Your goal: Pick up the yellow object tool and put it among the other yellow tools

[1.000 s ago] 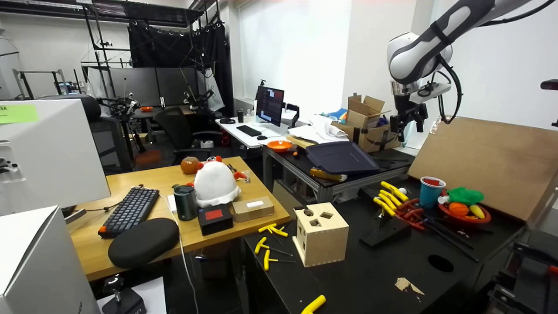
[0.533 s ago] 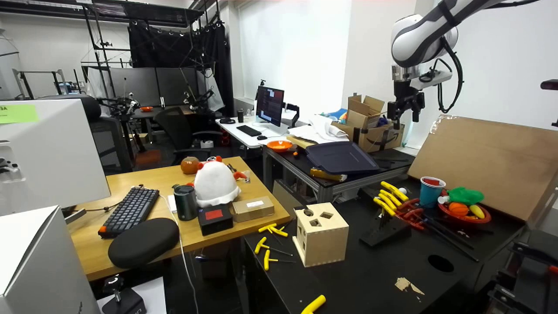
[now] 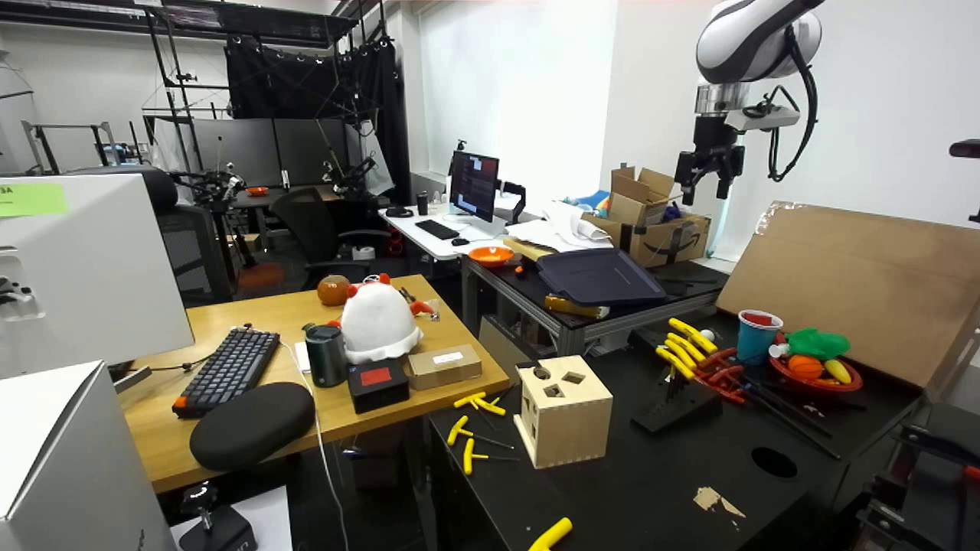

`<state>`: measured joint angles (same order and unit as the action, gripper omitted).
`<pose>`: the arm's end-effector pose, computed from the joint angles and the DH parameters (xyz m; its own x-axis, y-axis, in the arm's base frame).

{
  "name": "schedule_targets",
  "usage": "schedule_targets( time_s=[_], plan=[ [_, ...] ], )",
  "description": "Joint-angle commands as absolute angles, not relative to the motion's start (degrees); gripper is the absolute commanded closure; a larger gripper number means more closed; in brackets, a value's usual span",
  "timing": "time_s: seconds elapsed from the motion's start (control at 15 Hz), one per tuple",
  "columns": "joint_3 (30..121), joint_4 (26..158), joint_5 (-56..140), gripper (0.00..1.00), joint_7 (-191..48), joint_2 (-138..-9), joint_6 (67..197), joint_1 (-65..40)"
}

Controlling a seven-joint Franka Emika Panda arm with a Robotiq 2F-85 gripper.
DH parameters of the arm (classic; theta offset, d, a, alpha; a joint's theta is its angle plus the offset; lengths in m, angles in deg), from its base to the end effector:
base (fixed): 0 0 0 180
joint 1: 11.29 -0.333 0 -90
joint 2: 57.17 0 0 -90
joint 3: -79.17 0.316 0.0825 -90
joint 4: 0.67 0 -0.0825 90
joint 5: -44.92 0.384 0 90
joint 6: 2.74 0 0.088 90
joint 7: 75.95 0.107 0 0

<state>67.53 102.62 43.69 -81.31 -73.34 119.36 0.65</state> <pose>0.5847 -0.2469 0.3971 0.9556 -0.2915 0.0435 -0.2941 -0.9525 0.0793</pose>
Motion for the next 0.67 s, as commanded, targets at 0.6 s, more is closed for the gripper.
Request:
schedule_targets(
  time_s=[0.6],
  plan=[
    [68.8, 101.3, 47.5, 0.00, -83.4, -72.8, 119.1, 1.5]
  ],
)
